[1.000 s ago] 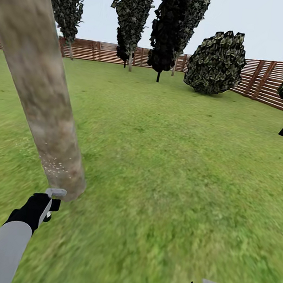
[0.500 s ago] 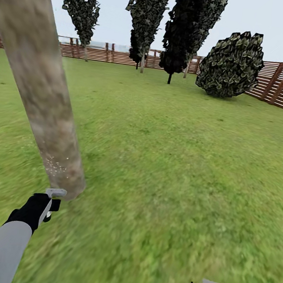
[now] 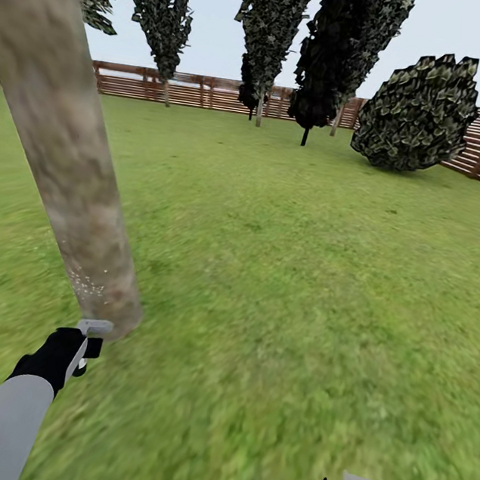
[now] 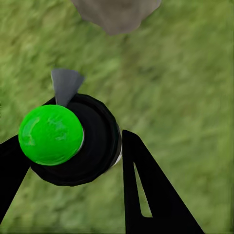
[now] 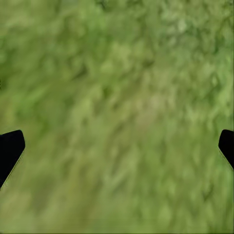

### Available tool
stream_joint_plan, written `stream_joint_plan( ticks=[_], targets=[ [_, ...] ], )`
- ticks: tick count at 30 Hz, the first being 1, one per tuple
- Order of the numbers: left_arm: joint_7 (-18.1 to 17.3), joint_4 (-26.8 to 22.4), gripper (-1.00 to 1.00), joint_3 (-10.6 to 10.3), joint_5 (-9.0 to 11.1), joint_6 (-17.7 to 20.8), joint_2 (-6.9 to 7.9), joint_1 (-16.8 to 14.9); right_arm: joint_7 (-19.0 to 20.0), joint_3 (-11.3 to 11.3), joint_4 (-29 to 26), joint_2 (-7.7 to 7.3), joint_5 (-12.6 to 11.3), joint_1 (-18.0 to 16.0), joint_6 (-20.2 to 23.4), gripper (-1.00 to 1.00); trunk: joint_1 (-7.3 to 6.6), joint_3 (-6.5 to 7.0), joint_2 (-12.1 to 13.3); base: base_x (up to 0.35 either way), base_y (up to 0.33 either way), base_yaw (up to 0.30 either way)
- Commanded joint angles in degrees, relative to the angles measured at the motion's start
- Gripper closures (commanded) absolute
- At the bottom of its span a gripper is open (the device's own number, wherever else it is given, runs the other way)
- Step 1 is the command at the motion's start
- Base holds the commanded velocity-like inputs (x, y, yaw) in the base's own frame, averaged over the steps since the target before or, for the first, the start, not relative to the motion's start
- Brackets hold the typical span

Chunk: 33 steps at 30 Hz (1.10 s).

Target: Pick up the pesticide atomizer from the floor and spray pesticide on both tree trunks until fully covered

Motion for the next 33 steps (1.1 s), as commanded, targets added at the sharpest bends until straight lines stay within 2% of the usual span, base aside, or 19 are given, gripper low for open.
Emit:
stream_joint_plan(
  ticks=[1, 11, 16, 17, 18, 20, 25, 29, 30, 33],
  targets=[
    [0.12, -0.05, 1.00, 0.12, 0.16, 0.23, -0.04, -0.06, -0.18, -0.45, 0.11, 0.00, 0.63, -0.04, -0.22, -1.00, 0.01, -0.05, -0.02, 0.142, -0.268, 0.276],
    [0.12, -0.28, 1.00, 0.17, 1.38, 0.23, -0.09, -0.06, -0.22, -0.45, 0.11, -0.05, 0.64, -0.04, -0.28, -1.00, 0.01, -0.05, -0.02, 0.042, -0.262, 0.277],
    [-0.35, -0.96, 1.00, -0.34, 2.76, 0.68, -1.32, -0.98, -0.26, -0.45, -0.02, -0.14, 0.62, -0.05, -0.29, -1.00, 0.01, -0.05, -0.02, 0.000, -0.039, 0.225],
    [-0.52, -0.46, 1.00, -0.48, 2.90, 1.69, -2.41, -5.71, -0.26, -0.45, -0.06, -0.25, 0.65, -0.04, -0.29, -1.00, 0.01, -0.05, -0.02, 0.000, -0.001, 0.009],
    [-0.63, -0.54, 1.00, -0.54, 2.86, 4.78, -3.18, -8.55, -0.26, -0.46, -0.07, -0.32, 0.65, -0.03, -0.28, -1.00, 0.01, -0.05, -0.02, 0.000, 0.000, 0.002],
    [-0.71, -0.68, 1.00, -0.67, 2.85, 6.30, -3.46, -10.66, -0.26, -0.47, -0.07, -0.34, 0.65, -0.01, -0.29, -1.00, 0.01, -0.05, -0.02, 0.000, 0.000, 0.000],
    [-0.83, -1.02, 1.00, -1.55, 2.66, 7.47, -2.12, -11.73, -0.26, -0.45, -0.07, -0.35, 0.66, -0.04, -0.21, -1.00, 0.01, -0.05, -0.02, 0.000, 0.000, 0.000],
    [-0.91, -0.91, 1.00, -2.01, 2.65, 7.53, 1.14, -11.69, -0.26, -0.45, -0.07, -0.35, 0.66, -0.03, -0.21, -1.00, 0.01, -0.05, -0.02, 0.000, 0.000, 0.000],
    [-0.93, -0.50, 1.00, -2.44, 2.67, 7.52, 1.39, -11.61, -0.26, -0.45, -0.07, -0.35, 0.66, -0.03, -0.21, -1.00, 0.01, -0.05, -0.02, 0.000, 0.000, 0.000],
    [-0.93, -0.23, 1.00, -5.99, 2.83, 7.69, 1.29, -11.61, -0.26, -0.45, -0.07, -0.35, 0.66, -0.03, -0.20, -1.00, 0.01, -0.05, -0.02, 0.000, 0.000, 0.000]
  ],
)
